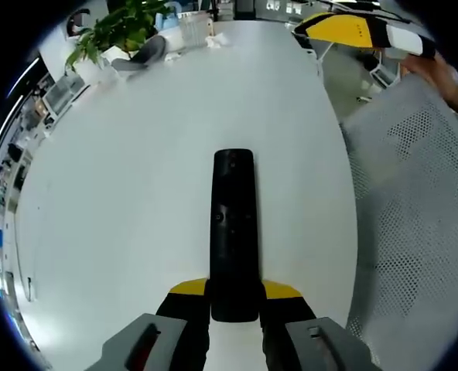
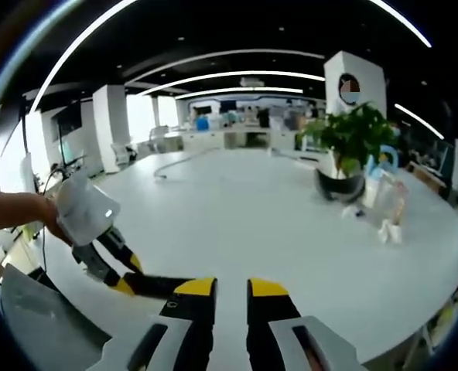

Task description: Press the specified remote control buttons in sequence, fully releasing each button before pressing the next.

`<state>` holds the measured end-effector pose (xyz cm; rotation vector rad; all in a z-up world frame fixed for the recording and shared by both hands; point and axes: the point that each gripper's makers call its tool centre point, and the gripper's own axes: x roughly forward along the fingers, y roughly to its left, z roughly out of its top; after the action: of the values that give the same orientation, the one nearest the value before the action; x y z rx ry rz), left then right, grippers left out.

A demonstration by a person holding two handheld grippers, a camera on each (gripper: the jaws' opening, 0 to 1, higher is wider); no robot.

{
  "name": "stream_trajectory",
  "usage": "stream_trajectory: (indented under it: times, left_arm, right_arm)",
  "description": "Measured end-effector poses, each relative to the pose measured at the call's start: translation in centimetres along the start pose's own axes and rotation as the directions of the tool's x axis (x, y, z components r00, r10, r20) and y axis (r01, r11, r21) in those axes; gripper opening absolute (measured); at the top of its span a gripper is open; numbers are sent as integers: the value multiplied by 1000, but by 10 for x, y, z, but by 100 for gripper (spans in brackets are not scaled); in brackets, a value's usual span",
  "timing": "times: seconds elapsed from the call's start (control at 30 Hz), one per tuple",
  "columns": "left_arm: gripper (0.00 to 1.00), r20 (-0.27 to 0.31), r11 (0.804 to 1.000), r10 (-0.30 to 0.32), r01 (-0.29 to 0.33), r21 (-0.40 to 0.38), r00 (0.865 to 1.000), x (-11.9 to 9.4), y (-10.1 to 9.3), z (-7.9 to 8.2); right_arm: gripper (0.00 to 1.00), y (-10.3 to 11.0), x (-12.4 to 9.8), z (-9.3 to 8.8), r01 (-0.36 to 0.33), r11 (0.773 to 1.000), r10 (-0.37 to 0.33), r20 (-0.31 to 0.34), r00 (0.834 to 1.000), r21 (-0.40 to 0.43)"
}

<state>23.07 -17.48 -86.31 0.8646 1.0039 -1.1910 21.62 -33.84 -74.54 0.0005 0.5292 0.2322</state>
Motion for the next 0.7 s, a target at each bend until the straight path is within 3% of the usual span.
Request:
stream_trajectory:
  times: [0.17,0.47,0.7]
  left_arm:
    - [23,-2,1000,-1,1,-5,1000,0,-5,0]
    - [23,2,1000,2,-2,-13,1000,-1,-18,-3]
    - [23,39,999,7,-5,-49,999,-2,-26,-5]
  right_arm:
    - [0,1,-2,0,5,1000,-5,-2,1000,-14]
    - [0,1,-6,3,1,1000,-1,8,1000,20]
    - [0,7,-7,3,-37,999,37,4,999,37]
